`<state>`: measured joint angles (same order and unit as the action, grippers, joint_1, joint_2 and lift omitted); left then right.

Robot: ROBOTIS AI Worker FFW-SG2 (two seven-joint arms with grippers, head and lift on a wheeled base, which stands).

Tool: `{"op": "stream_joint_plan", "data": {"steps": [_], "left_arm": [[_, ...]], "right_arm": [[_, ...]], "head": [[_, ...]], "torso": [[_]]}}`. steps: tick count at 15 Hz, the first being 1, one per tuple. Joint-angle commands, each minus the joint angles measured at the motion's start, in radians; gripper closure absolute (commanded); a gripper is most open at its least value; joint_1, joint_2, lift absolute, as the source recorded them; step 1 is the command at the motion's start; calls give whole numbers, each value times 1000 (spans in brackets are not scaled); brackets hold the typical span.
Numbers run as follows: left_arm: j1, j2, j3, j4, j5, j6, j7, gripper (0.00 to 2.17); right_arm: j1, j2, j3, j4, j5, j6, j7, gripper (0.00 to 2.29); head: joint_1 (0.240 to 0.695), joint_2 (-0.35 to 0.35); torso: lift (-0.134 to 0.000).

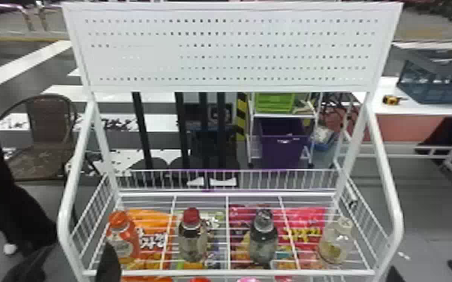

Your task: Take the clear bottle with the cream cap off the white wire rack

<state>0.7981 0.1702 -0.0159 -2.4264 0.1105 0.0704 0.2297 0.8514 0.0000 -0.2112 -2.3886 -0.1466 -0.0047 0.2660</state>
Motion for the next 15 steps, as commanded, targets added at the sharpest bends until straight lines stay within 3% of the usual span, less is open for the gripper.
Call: {"op": "stream_joint_plan", "data": {"steps": [1,4,9,15], "left_arm": [[0,0,-6,1,-2,0,-1,124],[0,2,-18,4,-3,0,-12,124],[18,3,-39,-33,-38,42,-10,124],[33,5,-47,-33,-49,42,-9,124]], "right_arm": [[-66,1,23,178,19,-137,-11,113],[-206,1,56,513,16,-432,-28,113],[-457,1,128,902,61,-594,-77,113],[-600,1,165,1023,93,-570,-160,117]], "head": [[499,0],[499,0],[499,0],[499,0]], "torso": [[0],[0],[0],[0]]}}
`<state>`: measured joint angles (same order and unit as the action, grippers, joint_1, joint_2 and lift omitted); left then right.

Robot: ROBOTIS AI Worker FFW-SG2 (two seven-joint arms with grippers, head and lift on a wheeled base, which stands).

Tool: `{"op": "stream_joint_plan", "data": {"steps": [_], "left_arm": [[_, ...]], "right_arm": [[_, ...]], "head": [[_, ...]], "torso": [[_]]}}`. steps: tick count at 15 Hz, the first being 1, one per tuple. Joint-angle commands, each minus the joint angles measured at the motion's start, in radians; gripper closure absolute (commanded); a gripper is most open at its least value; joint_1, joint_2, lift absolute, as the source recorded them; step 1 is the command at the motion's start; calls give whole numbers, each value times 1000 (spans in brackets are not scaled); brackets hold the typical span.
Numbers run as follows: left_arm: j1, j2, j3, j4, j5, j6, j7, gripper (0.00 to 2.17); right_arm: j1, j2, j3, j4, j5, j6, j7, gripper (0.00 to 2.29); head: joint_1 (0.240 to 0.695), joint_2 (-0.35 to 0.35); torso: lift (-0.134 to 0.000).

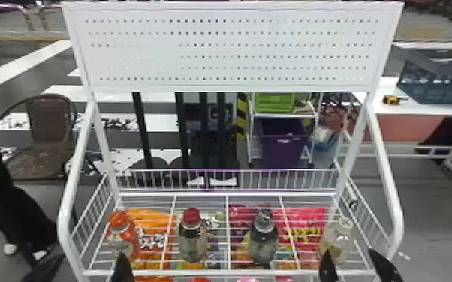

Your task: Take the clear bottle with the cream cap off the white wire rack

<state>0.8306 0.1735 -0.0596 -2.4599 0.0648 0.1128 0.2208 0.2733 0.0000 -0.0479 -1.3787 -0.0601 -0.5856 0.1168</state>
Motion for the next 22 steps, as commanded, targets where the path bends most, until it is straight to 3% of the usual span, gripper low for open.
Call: {"op": "stream_joint_plan", "data": {"steps": [1,5,12,14,16,20,22], "left_arm": [[1,1,-3,1,-3,0,-1,124],[-7,3,-11,10,-3,0,-1,124],[-15,4,-28,35,-8,0,5,124],[-15,6,-39,38,-19,0,8,124],[-13,6,-39,39,-20,0,8,124],[-15,9,-39,42,-22,0,8,124],[-16,12,-39,44,-22,0,8,124]], "right_arm": [[-33,1,2,18,6,17,-23,117],[-86,1,-7,58,8,76,-32,117],[-157,1,-6,98,11,220,12,120],[-151,1,0,82,22,232,14,289],[-129,1,0,35,23,244,14,461],[-62,1,-7,-135,20,352,6,481],[-26,1,-17,-221,9,404,6,812]], "head": [[499,0],[499,0],[499,0],[499,0],[499,0],[499,0],[499,0]], "torso": [[0],[0],[0],[0],[0],[0],[0]]}}
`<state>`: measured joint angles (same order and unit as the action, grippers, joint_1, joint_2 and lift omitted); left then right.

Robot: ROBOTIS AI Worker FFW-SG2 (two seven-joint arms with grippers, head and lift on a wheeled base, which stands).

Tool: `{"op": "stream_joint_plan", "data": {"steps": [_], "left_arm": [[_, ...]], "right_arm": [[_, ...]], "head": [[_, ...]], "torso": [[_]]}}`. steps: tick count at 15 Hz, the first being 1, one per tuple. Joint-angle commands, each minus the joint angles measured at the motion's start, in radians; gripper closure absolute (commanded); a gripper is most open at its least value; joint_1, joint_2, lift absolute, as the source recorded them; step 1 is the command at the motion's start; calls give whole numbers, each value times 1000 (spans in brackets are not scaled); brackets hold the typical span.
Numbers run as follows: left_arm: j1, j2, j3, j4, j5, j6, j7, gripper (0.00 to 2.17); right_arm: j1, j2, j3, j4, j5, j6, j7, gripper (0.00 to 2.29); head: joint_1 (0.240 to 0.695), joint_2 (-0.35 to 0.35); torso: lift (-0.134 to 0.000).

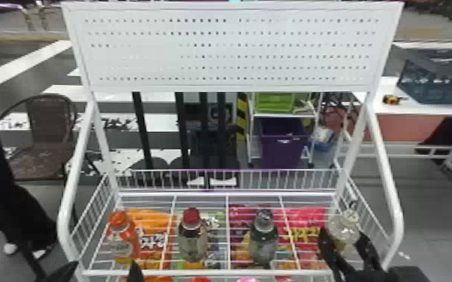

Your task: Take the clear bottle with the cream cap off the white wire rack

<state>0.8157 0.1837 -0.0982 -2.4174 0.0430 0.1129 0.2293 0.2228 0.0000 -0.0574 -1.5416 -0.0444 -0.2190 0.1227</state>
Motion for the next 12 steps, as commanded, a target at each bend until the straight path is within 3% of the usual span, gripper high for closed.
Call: {"op": "stream_joint_plan", "data": {"steps": [1,8,12], "left_arm": [[-1,2,0,3,0,0,-1,124],[-4,2,-3,6,2,-3,1,124],[-4,2,-1,1,3,-12,1,124]], "right_arm": [[47,1,-9,-109,-12,56,0,812],[308,-3,-15,-637,-45,326,-2,809],[449,-8,-84,-893,-98,553,20,809]], "head": [[499,0],[499,0],[499,0]], "torso": [[0],[0],[0]]}}
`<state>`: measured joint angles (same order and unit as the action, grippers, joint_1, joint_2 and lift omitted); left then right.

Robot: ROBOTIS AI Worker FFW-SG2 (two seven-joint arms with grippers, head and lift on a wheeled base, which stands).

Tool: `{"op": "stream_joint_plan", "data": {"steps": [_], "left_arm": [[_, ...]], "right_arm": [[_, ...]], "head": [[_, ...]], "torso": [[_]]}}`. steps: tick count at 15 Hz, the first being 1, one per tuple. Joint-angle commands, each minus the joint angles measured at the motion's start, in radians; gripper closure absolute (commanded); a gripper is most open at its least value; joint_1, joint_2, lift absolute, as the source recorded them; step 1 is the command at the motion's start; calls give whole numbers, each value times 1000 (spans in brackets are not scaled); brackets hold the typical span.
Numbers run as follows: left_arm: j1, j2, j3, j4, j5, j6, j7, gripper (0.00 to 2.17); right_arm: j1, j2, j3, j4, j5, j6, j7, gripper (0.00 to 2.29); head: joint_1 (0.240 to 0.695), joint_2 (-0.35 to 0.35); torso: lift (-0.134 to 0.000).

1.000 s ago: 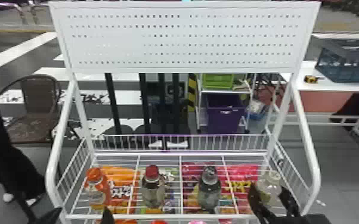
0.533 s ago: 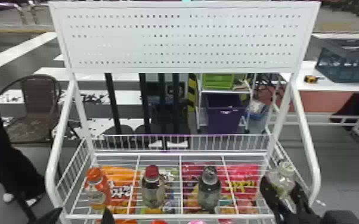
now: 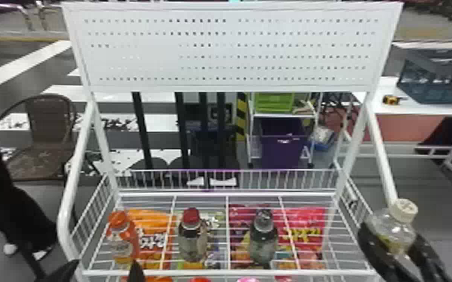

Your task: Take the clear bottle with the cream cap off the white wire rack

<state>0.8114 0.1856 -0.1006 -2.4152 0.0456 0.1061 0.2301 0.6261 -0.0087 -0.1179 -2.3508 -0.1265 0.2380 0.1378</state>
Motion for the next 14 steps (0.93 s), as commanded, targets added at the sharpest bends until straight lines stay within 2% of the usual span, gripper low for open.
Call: {"op": "stream_joint_plan", "data": {"steps": [1,3,7,14], "left_arm": [[0,0,1,1,2,-6,0,124],[0,0,1,-1,3,-15,0,124],[0,0,-2,-15,3,-15,0,124],[9,0,-7,-28,2,-15,2,124]], "right_arm": [[70,6,-40,-107,-25,102,9,809],[107,9,-57,-113,-33,74,26,809],[185,10,-52,-108,-36,-79,52,809],[201,10,-48,-114,-36,-104,54,809]], "head": [[499,0],[499,0],[499,0],[499,0]], "torso": [[0],[0],[0],[0]]}}
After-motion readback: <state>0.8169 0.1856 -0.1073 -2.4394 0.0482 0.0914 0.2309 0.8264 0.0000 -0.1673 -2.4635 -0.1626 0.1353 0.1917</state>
